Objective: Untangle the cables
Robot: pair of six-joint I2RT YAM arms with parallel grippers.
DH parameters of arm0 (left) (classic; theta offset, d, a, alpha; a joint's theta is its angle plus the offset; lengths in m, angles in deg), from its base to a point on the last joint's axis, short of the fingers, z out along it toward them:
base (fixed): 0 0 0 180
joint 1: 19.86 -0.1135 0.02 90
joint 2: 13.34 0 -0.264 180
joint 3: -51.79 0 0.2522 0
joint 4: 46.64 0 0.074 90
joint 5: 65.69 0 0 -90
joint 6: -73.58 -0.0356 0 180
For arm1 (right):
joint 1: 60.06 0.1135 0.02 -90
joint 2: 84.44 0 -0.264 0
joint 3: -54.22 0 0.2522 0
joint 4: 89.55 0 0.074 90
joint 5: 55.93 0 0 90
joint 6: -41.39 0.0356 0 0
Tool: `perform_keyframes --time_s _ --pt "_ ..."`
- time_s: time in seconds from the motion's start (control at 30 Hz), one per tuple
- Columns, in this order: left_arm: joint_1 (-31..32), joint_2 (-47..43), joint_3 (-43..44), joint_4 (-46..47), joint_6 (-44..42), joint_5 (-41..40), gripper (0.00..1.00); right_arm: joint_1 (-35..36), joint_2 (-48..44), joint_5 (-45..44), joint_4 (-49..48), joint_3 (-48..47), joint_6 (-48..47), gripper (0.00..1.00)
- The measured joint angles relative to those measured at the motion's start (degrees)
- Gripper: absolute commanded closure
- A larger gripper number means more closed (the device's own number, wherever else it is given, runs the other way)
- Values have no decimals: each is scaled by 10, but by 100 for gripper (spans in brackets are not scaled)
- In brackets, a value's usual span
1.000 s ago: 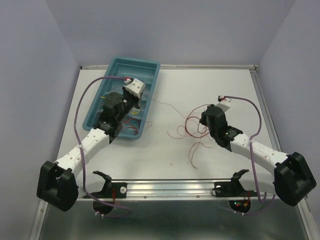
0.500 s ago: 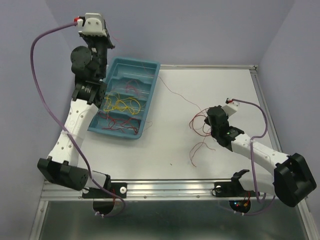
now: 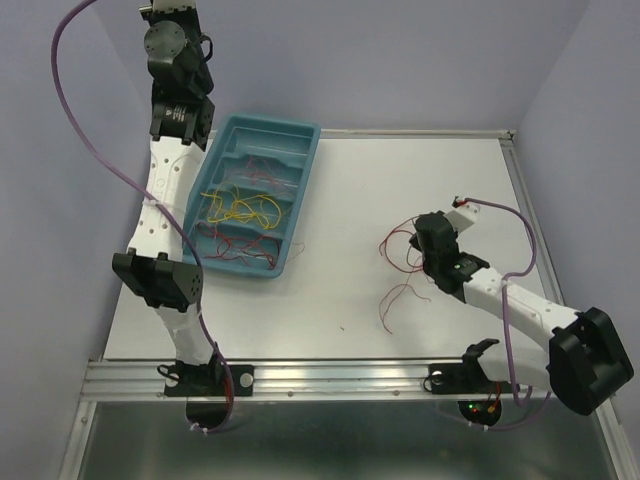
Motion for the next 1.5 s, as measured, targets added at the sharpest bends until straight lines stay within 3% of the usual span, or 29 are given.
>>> perform_keyframes --time_s 0.13,0.73,1.07,1.5 --pt "-14 13 23 -16 -1 8 100 0 -3 0 0 0 0 100" --pt "-28 -38 -235 29 26 106 100 0 -6 3 0 0 0 99" --pt "-29 -50 -370 29 43 211 100 0 -11 8 0 0 0 99" --pt "25 0 -382 -14 4 266 100 0 -12 12 0 0 0 99"
